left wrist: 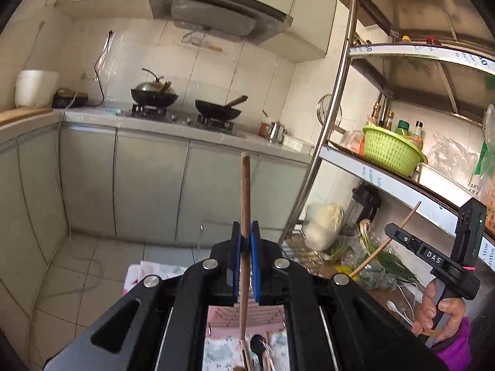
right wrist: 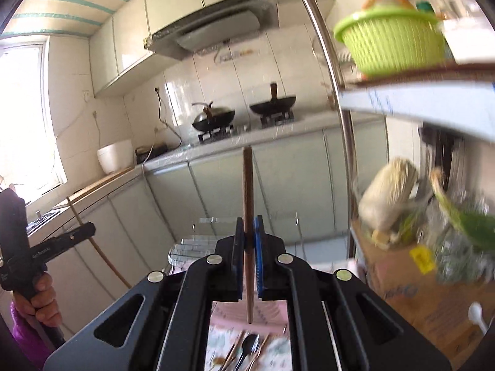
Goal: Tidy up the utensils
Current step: 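Lift the chopsticks with both tools and drop them into the tall pink cup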
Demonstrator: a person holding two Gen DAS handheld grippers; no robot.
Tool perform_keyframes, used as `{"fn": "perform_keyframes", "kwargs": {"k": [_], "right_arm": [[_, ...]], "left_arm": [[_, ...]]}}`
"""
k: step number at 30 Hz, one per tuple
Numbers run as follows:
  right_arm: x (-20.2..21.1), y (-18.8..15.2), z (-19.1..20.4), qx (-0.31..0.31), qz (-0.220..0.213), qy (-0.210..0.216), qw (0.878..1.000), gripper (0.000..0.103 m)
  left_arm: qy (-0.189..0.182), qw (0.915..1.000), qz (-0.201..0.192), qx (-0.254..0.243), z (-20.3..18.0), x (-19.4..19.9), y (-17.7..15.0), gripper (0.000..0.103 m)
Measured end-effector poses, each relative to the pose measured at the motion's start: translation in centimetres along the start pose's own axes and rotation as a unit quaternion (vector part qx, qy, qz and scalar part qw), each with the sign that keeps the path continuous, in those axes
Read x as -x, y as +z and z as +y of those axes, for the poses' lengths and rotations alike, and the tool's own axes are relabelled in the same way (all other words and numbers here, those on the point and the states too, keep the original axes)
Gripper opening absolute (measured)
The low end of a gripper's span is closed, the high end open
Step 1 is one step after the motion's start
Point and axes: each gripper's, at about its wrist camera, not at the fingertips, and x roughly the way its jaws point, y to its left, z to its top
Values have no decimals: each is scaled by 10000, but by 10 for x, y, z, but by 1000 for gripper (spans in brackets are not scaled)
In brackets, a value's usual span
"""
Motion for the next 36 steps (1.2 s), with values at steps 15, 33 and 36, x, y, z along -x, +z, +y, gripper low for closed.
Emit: {"fn": "perform_keyframes", "kwargs": {"k": [15,33,36], "right_arm": [[-95,-8,-24,220,787,-640,9946,6],[-147,-53,-54,-344,1878,-602,9798,6],[-149,-53,-57,-437,1922,-613,9785,7]], "left_arm": [[772,9954,475,-303,26,-110,-9,5],[715,9849,1556,250,58,-177,-62,5],[773,9860,1460,244,57,-175,-62,11]]}}
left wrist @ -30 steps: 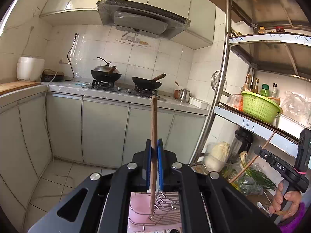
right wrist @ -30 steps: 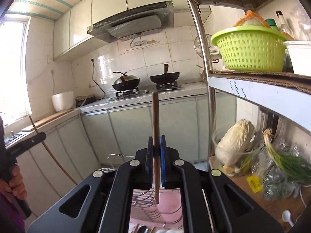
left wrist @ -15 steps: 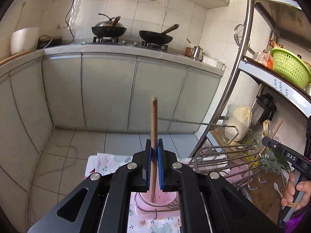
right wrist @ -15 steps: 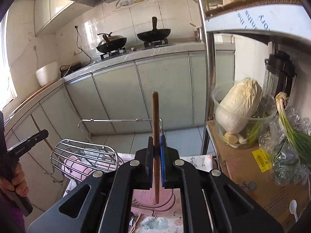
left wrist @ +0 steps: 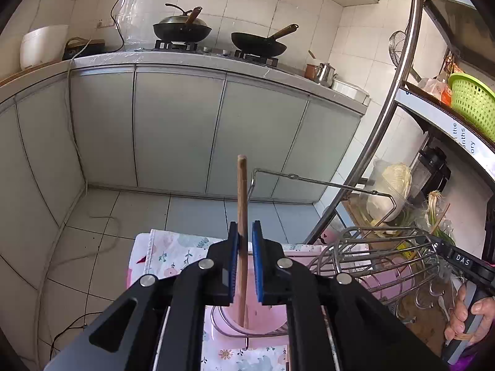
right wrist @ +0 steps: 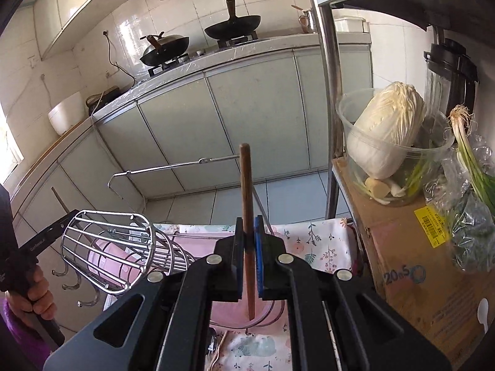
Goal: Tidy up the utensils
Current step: 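Lift the chopsticks with both tools and drop them into the tall pink cup, then grasp the gold spoon with the left tool while the right tool grasps the clear plastic spoon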
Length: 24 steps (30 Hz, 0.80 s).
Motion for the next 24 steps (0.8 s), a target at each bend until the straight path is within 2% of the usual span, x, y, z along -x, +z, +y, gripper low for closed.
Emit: {"fn": "perform_keyframes", "kwargs": {"k": [1,3,4,5,7,16,24], "right_arm": [[-1,0,0,-11,33,-5,10000,7],[-2,0,-2,-39,89,2,10000,9],[-1,-1,-3,-46,97,4,9999,16],[-1,-1,-3,-44,89,5,10000,27],[3,-3,-3,-22,24,-9,10000,37],[36,-18,1,45,-272,-146,9995,38],[73,-58,17,145,-514,-137,9985,38]], "left_arm": [[11,10000,-13,-12,0,1,0,20],[-5,10000,-44,7,-1,3,0,24],[-9,10000,-37,7,-1,4,0,24],[6,10000,-23,10,-1,5,0,24],[43,10000,-7,12,0,7,1,24],[72,9997,-194,162,9,40,-2,24],[-102,9993,-267,230,12,86,-34,24]]}}
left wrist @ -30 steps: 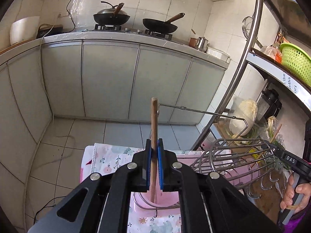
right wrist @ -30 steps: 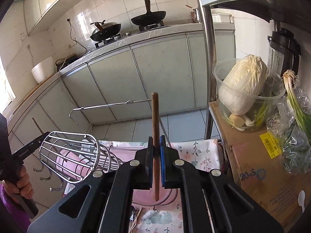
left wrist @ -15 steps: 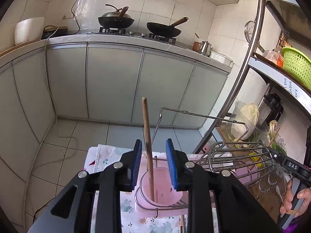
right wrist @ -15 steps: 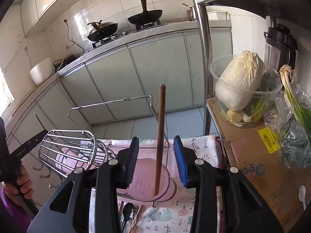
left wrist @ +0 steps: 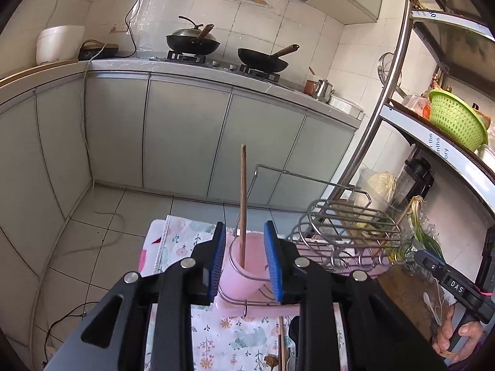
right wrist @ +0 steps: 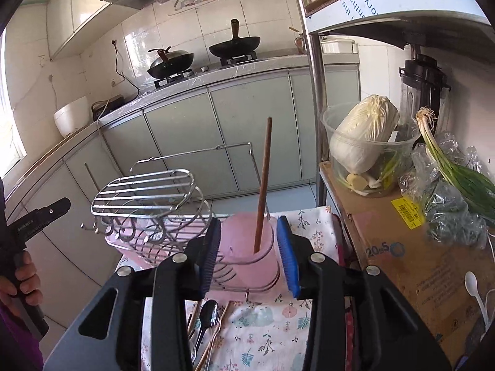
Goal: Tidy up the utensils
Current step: 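Grasp the gold spoon with the left tool while the right tool grasps the clear plastic spoon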
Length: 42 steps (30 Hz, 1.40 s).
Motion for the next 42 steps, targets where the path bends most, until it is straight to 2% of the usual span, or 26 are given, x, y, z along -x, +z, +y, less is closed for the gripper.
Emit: {"fn": "perform_keyframes", "kwargs": {"k": [6,15,20,25,29,35,39,41,42], "right_arm": [[4,-43,12,25,271,173,9995,38],[-12,-101,14,-144,868,355,9955,38],[-23,-126,9,-260,1163,416,9920,38],[-31,-138,3,-326,1340,516,9891,38],[-38,-145,0,-435,1511,677,9852,38],[-46,-148,-4,-631,1699,993,9784,38],[-51,-148,-4,-690,1776,1108,9754,38],[-53,-148,-3,-700,1815,1142,9742,38],[-55,-149,-2,-707,1848,1180,9731,38]], "left_arm": [[-169,9993,319,-128,-5,14,-43,24],[-295,9929,1112,-312,-16,-7,-113,24],[-518,9824,1772,-289,-17,-30,-148,24],[-758,9635,2561,-197,-20,-63,-173,21],[-899,9498,2992,-182,-22,-88,-184,20],[-872,9359,3407,-218,-26,-116,-199,19],[-879,9331,3476,-290,-29,-126,-207,17],[-891,9341,3436,-376,-31,-127,-206,3],[-913,9340,3432,-380,-31,-127,-206,3]]}}
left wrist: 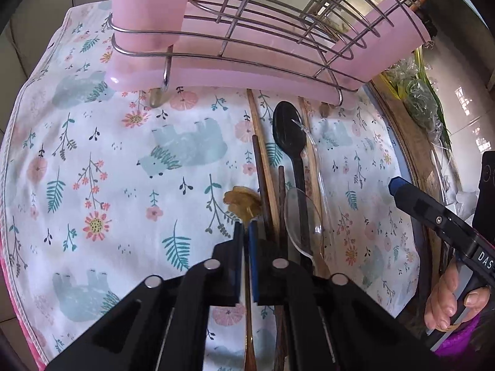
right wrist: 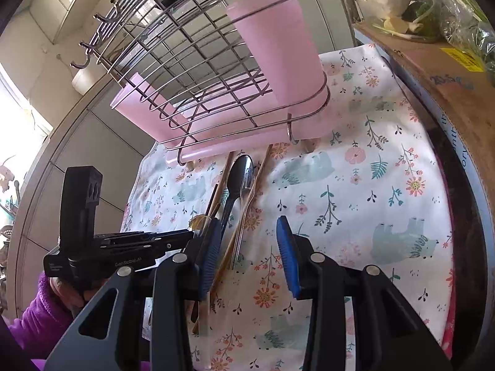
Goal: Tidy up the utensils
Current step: 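Grasp the gold spoon with the left tool while the right tool grasps the clear plastic spoon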
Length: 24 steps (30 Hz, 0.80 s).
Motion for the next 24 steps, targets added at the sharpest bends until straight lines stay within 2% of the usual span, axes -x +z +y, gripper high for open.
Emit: {"fn": "perform_keyframes", "kwargs": {"k": [10,14,21,24], "right_arm": [[-20,-5,17,160,358,291,9988,38],[-38,-8,27,279,598,347,9972,38],[-63,-10,41,605,827,155,9946,37],[-70,-10,44,699,858,109,9938,27]], "left_arm": [[385,9977,-533,131,15,23,-3,2],[374,9973,-594,218,26,32,-8,2],[314,9971,-599,345,37,33,-16,2],[323,9970,-608,355,37,33,-16,2]]}}
